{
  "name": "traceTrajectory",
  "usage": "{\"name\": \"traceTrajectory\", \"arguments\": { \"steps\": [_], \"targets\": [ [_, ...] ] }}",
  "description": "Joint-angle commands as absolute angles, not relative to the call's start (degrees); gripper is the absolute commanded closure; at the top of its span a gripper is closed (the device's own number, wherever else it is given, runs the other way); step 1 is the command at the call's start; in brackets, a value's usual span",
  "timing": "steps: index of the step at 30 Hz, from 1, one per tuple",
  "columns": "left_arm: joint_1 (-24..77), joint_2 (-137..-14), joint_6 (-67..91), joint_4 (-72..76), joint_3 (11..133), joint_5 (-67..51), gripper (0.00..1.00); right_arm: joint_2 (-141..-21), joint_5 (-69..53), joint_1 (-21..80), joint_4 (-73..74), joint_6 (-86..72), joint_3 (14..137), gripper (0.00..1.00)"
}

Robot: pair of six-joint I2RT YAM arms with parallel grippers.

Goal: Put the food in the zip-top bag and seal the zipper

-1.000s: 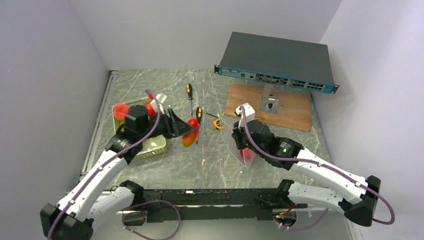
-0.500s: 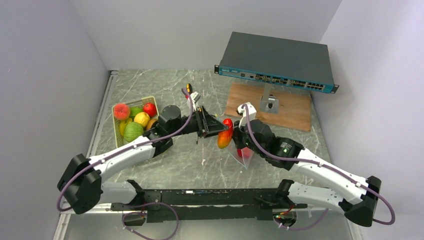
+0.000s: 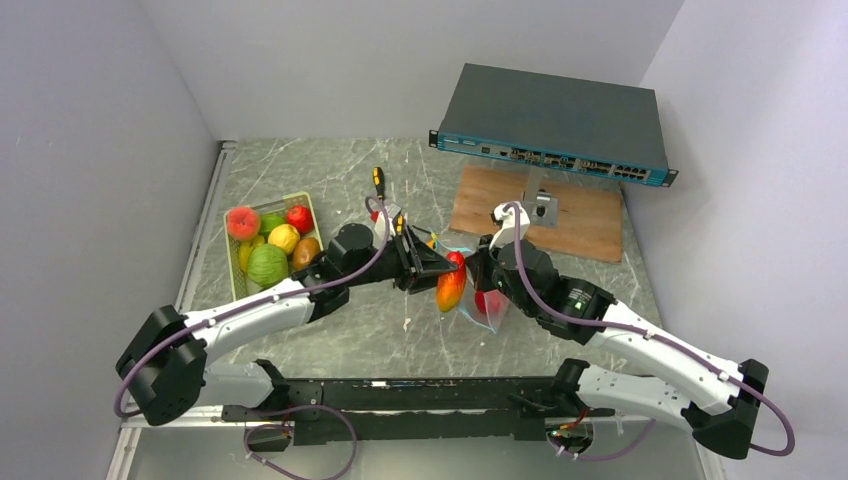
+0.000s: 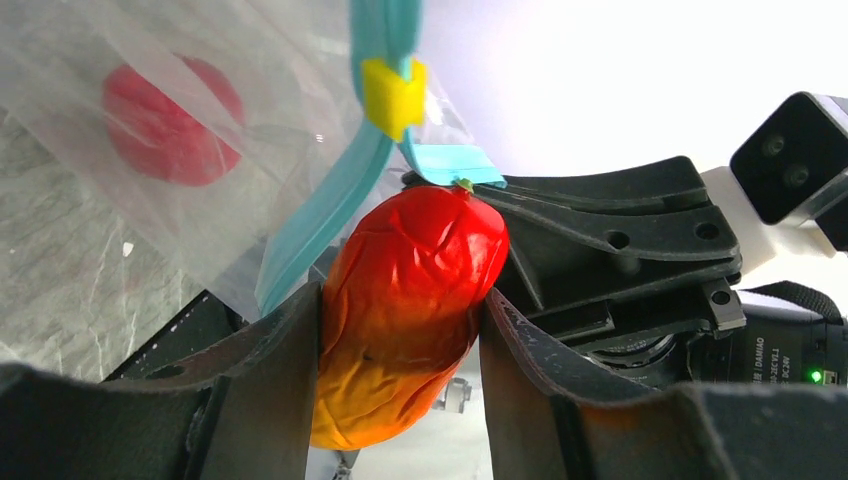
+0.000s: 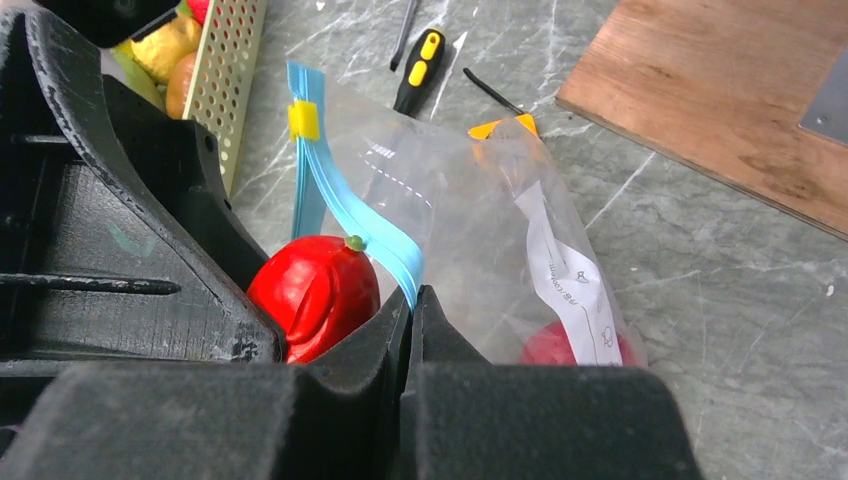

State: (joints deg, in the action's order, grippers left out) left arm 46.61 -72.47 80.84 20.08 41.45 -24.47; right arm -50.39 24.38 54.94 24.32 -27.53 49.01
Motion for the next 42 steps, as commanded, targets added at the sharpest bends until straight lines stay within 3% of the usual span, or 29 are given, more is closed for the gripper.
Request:
{"name": "traceTrajectory", "arguments": {
  "steps": [1, 13, 19, 27, 42],
  "targets": [
    [47.05, -69.25, 85.59, 12.58, 40.95, -20.73, 1.0, -49.04, 24.81, 55.04, 18.33, -27.96, 48.6, 1.0],
    [47.1, -69.22, 100.26, -4.8, 45.73, -18.07, 0.98, -50.48, 21.16, 55.73, 14.65, -27.41, 47.02, 1.0],
    [47.7, -70.21, 93.42, -9.2, 51.74, -16.93, 0.98, -52.85, 25.8, 56.14, 17.51, -29.18, 48.81, 1.0],
    [50.47, -71.65, 88.93, 3.32, 48.32, -23.19, 1.0, -55.98, 28.16, 56.14, 18.26, -30.22, 51.7, 1.0],
    [49.53, -73.03, 108.54, 10.15, 43.38, -16.11, 0.94, -53.6, 23.83, 60.34, 16.04, -27.26, 49.46, 1.0]
  ]
}}
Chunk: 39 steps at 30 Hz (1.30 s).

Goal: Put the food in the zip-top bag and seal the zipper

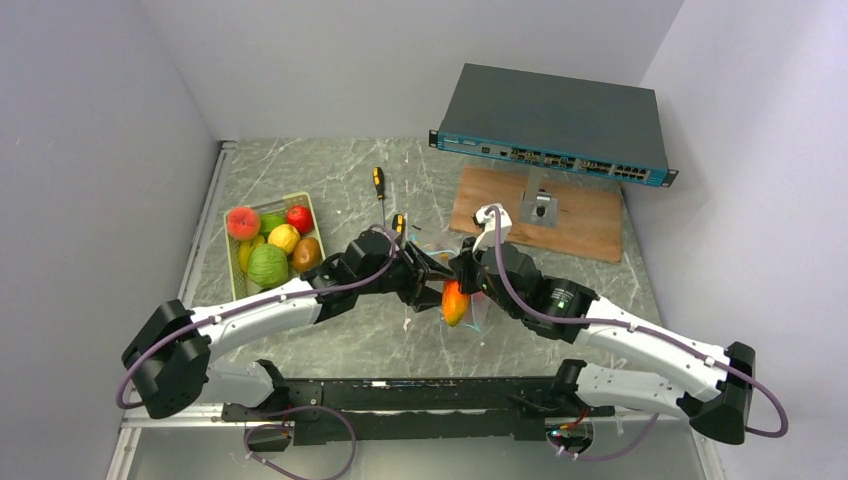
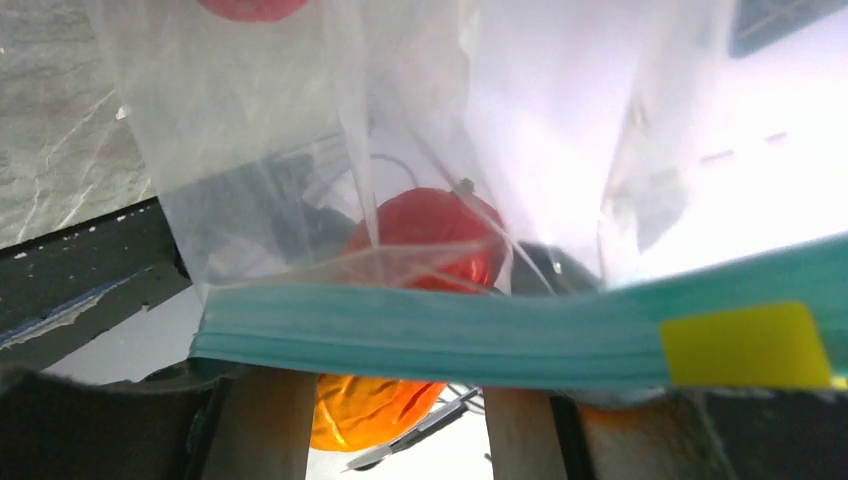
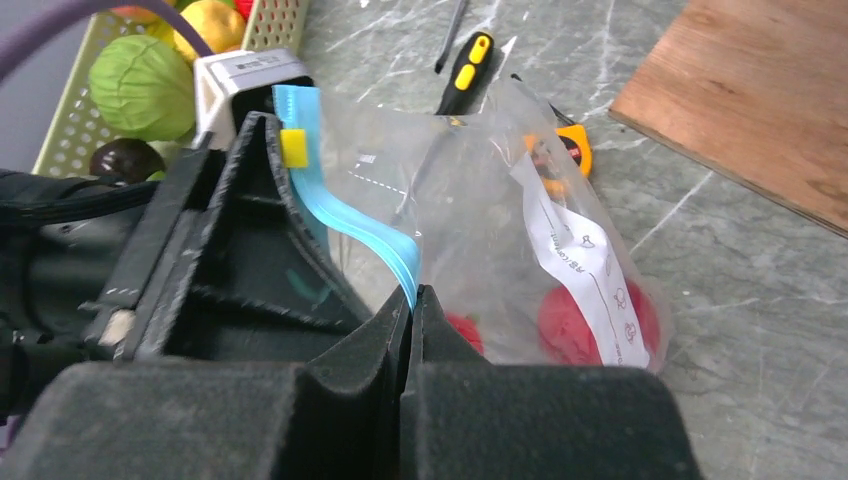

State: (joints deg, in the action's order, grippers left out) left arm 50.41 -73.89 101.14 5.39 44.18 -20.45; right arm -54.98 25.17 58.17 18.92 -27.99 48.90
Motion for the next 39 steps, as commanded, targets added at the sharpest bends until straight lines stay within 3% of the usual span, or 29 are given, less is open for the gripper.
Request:
{"name": "traceTrajectory", "arguments": {
  "steps": [1, 2, 7, 10, 15, 18, 27, 34, 39],
  "targets": [
    [49.32, -72.25, 108.96, 9.16, 43.26, -15.12, 0.93, -53.69, 23.96, 60.74, 16.34, -27.45, 49.4, 1.0],
    [48.98, -71.21, 109.06, 8.01, 43.1, -12.74, 0.91, -53.69, 24.08, 61.12, 16.61, -27.62, 49.33, 1.0],
    [48.69, -66.78, 110.14, 0.19, 43.58, -4.55, 0.6, -53.49, 23.73, 61.83, 16.62, -28.72, 48.53, 1.0],
    [48.7, -65.71, 110.2, 0.09, 43.29, -2.8, 0.51, -53.99, 23.66, 61.91, 16.79, -29.25, 48.92, 1.0],
    [48.69, -65.29, 106.35, -3.4, 44.93, -3.63, 0.14, -54.93, 24.68, 61.96, 17.7, -28.68, 49.56, 1.0],
    [48.69, -64.56, 104.46, -4.4, 44.77, -4.49, 0.02, -55.26, 25.66, 61.85, 18.7, -28.35, 50.06, 1.0],
    [48.75, -60.89, 92.35, -6.28, 46.83, -4.35, 0.0, -55.81, 27.27, 61.87, 20.87, -27.81, 50.91, 1.0],
    [48.34, -53.72, 77.06, 1.7, 41.77, -4.6, 0.01, -54.96, 28.35, 61.77, 21.91, -26.54, 51.13, 1.0],
    [48.14, -48.37, 61.65, -16.2, 48.24, 1.59, 0.0, -54.94, 29.13, 61.55, 23.26, -25.76, 51.5, 1.0]
  ]
}}
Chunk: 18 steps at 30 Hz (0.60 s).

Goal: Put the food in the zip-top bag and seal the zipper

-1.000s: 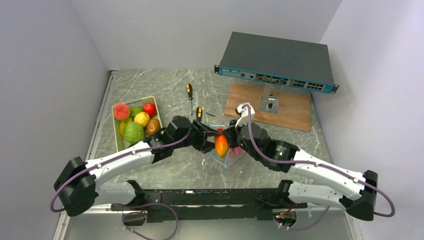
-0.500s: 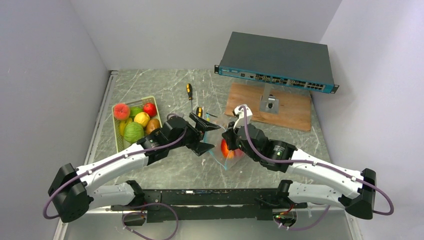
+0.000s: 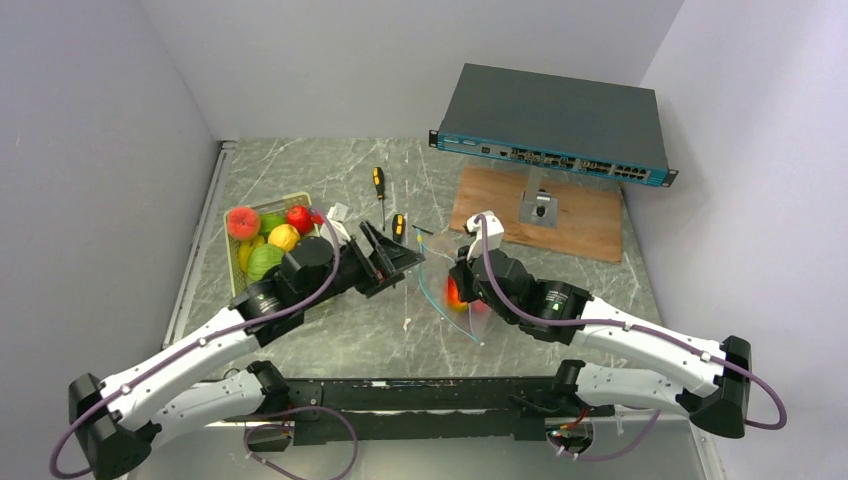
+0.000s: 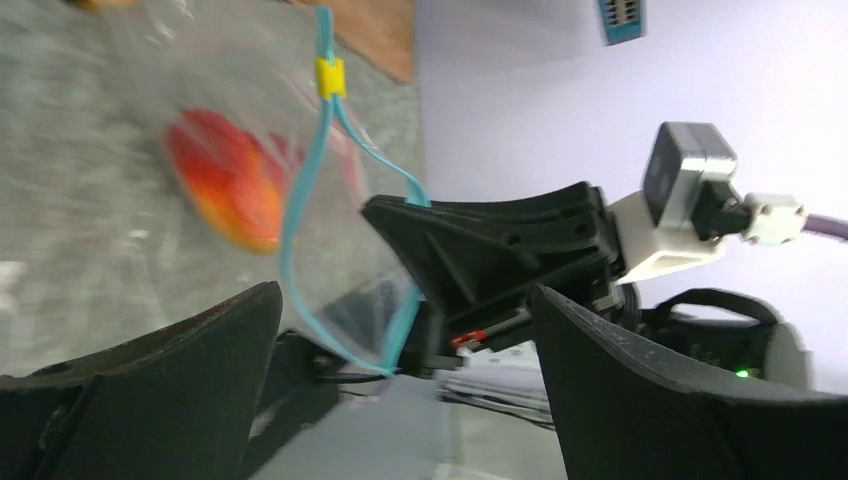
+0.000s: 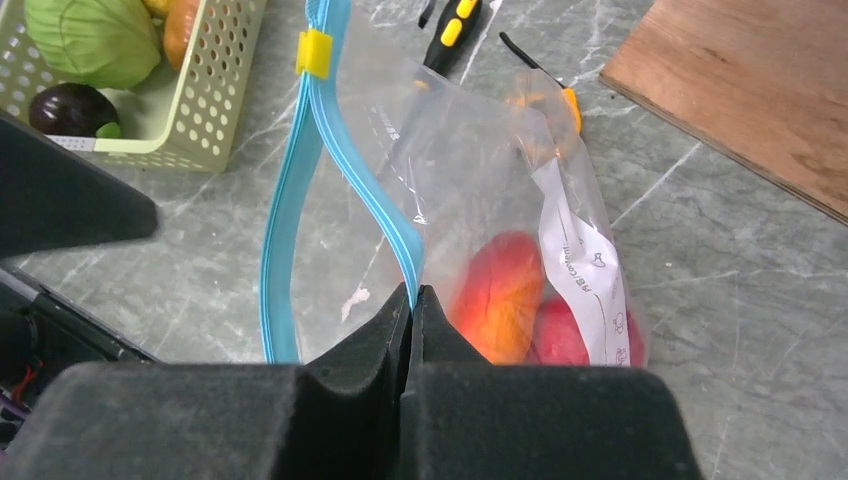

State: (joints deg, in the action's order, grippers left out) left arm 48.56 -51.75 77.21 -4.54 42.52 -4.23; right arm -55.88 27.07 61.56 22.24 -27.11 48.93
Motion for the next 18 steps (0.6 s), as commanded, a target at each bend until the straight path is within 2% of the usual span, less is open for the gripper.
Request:
{"name": "traceTrajectory", "arguments": {
  "steps": [1, 6, 8, 11, 13, 18],
  "targets": [
    [48.13, -48.06, 58.99, -21.76, 50.73, 4.19, 0.0, -54.89, 29.1, 61.44, 23.41, -25.75, 51.46, 1.0],
    [46.81, -49.99, 49.78, -48.69, 60.98, 19.76, 0.0, -54.0, 28.37, 61.43, 22.63, -25.66, 50.41, 1.0],
    [45.51, -52.1, 49.57, -58.8, 63.98, 29.2, 0.0, -53.85, 28.07, 61.39, 22.42, -25.51, 50.19, 1.0],
    [41.81, -55.6, 49.92, -69.13, 65.71, 36.79, 0.0, -53.89, 28.06, 61.42, 22.86, -25.41, 50.33, 1.0],
    [37.55, -56.63, 47.82, -71.16, 64.85, 37.64, 0.0, -53.75, 28.1, 61.42, 23.11, -25.2, 50.45, 1.0],
    [24.34, -55.73, 39.32, -63.47, 58.64, 34.46, 0.0, -53.5, 28.3, 61.39, 23.16, -24.53, 50.56, 1.0]
  ]
}}
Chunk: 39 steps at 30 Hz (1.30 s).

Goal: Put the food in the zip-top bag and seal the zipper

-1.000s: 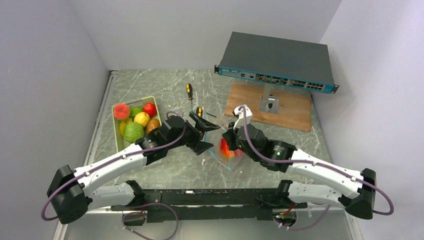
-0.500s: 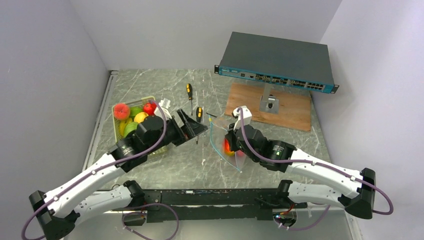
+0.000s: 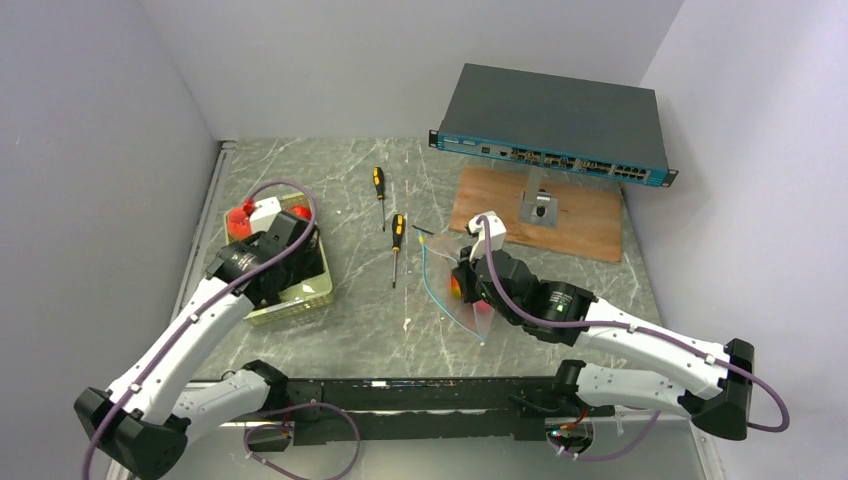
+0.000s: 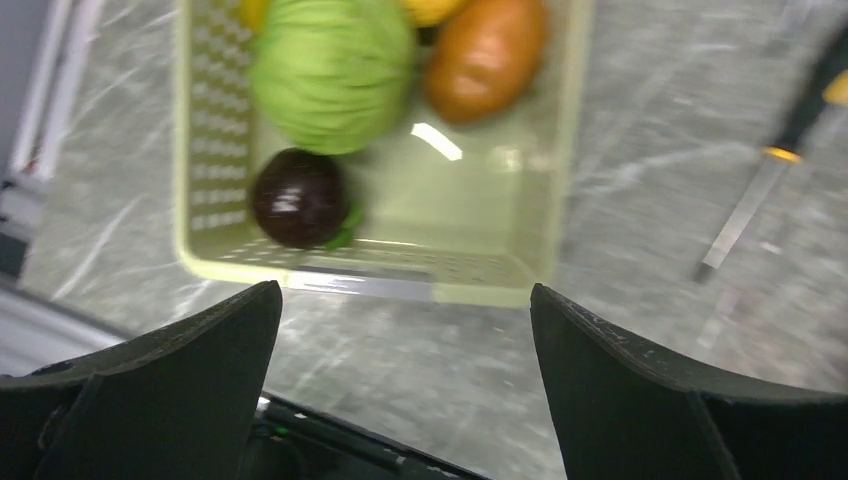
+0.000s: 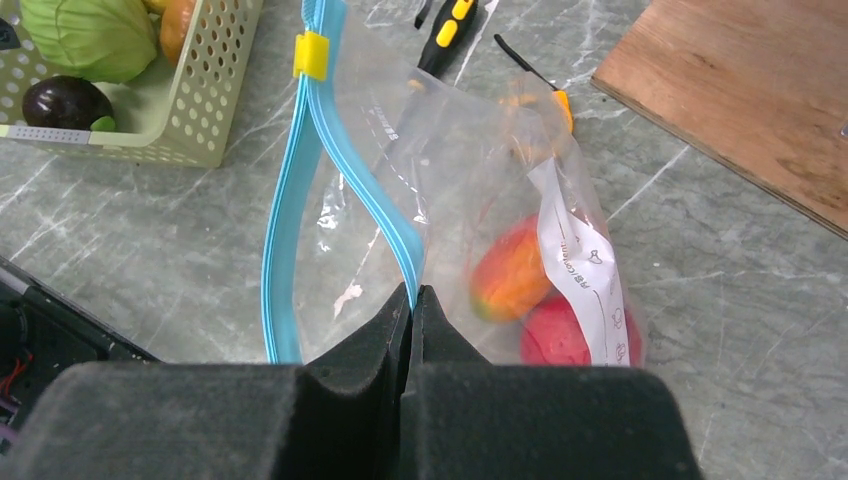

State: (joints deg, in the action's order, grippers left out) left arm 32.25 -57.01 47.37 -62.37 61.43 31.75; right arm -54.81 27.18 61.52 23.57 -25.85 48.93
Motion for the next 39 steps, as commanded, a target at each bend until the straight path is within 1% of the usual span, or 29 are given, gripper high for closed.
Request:
{"name": "traceTrajectory", "arguments": {
  "steps": [1, 7, 13, 16, 20, 30, 31, 36, 39],
  "targets": [
    [22.2, -55.98, 37.82, -62.16, 57.69, 33.77, 0.0, -53.51, 28.3, 61.43, 23.31, -24.45, 50.68, 1.0],
    [11.58, -62.25, 28.64, -57.58, 55.88, 29.86, 0.0, -53.47, 28.07, 61.38, 23.07, -24.17, 50.64, 1.0],
    [5.28, -68.69, 24.57, -52.1, 53.5, 23.6, 0.0, -53.7, 27.68, 61.42, 22.76, -23.99, 50.54, 1.0],
    [3.48, -70.6, 23.33, -48.96, 51.05, 21.75, 0.01, -53.24, 27.84, 61.39, 22.9, -23.95, 50.16, 1.0],
    [1.26, -73.91, 22.15, -47.25, 50.16, 18.21, 0.08, -52.79, 27.86, 61.31, 22.6, -23.74, 49.67, 1.0],
    [0.7, -79.88, 23.91, -47.77, 49.46, 15.61, 0.11, -52.94, 27.35, 61.39, 21.82, -23.64, 49.31, 1.0],
    [0.74, -80.17, 24.03, -47.93, 49.56, 15.78, 0.12, -52.85, 27.34, 61.36, 21.8, -23.64, 49.26, 1.0],
    [0.71, -80.34, 24.08, -47.77, 49.57, 15.8, 0.25, -52.32, 27.31, 61.37, 21.63, -23.56, 49.0, 1.0],
    [0.76, -79.99, 23.95, -47.85, 49.65, 16.0, 0.35, -52.16, 27.25, 61.39, 21.63, -23.5, 49.02, 1.0]
  ]
}}
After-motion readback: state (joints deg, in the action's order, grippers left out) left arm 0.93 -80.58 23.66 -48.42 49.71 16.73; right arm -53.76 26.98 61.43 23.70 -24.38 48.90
